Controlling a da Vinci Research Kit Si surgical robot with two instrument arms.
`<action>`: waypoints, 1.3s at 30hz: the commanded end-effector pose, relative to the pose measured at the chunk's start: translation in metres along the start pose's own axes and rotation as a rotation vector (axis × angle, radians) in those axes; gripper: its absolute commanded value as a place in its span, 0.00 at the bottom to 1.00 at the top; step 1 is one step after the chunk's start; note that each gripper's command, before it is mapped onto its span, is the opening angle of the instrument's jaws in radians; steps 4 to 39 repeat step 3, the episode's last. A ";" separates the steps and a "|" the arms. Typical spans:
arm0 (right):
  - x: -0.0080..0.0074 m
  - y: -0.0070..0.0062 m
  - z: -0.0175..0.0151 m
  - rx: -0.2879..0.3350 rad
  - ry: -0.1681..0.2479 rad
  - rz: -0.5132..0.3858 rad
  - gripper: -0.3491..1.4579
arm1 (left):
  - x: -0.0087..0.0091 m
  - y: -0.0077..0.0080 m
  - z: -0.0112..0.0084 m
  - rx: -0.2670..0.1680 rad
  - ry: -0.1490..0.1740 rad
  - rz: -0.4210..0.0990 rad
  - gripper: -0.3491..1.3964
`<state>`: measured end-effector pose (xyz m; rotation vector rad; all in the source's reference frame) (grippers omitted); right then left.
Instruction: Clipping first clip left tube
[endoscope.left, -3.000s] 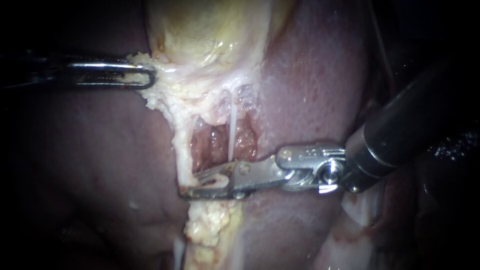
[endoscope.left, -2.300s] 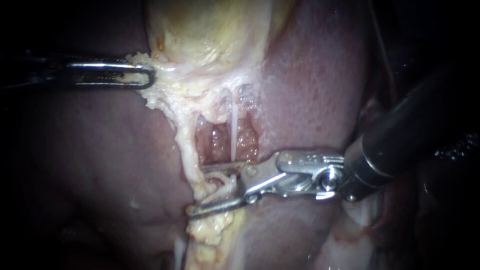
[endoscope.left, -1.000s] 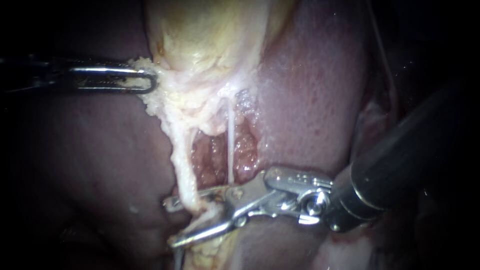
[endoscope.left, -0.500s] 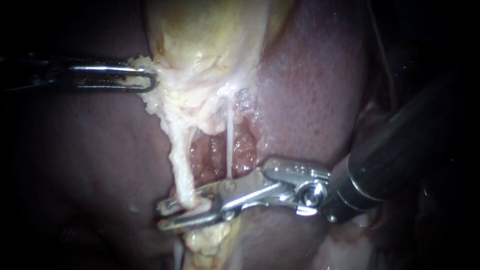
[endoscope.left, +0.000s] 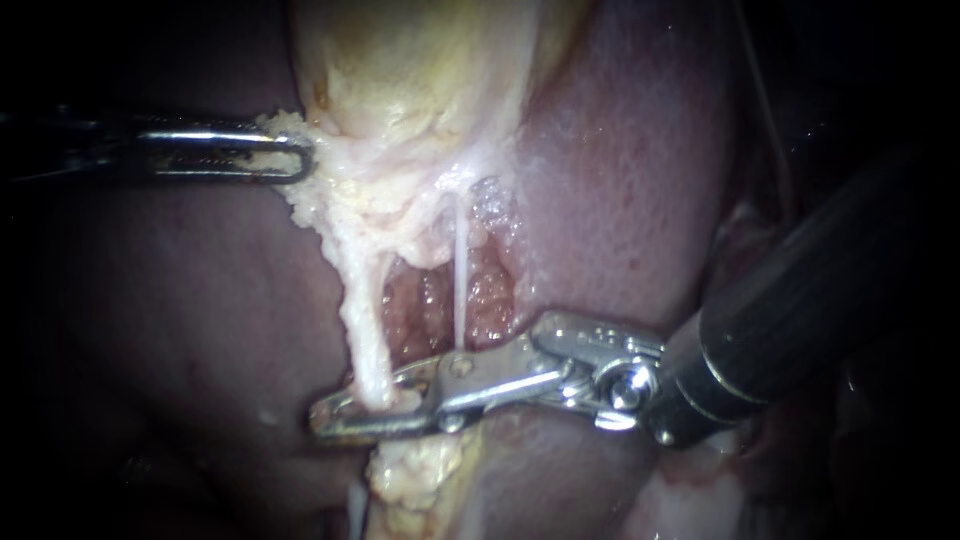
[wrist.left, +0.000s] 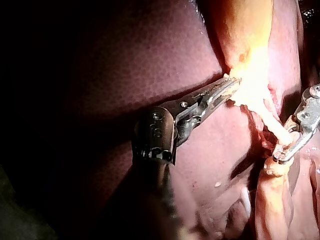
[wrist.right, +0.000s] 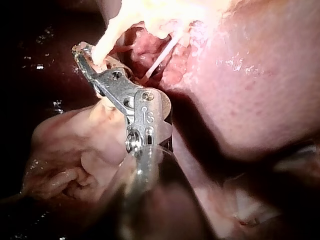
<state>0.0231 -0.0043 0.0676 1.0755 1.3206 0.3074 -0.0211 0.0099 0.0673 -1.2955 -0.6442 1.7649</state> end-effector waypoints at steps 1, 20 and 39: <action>-0.0001 0.0000 0.0000 0.000 -0.001 -0.001 0.00 | 0.0000 0.0000 0.0000 0.000 0.000 0.000 0.00; -0.0001 0.0001 0.0000 0.000 -0.001 0.005 0.00 | 0.0000 0.0000 0.0000 0.000 0.000 0.000 0.00; -0.0001 0.0001 0.0000 0.000 -0.001 0.005 0.00 | 0.0000 0.0000 0.0000 0.000 0.000 0.000 0.00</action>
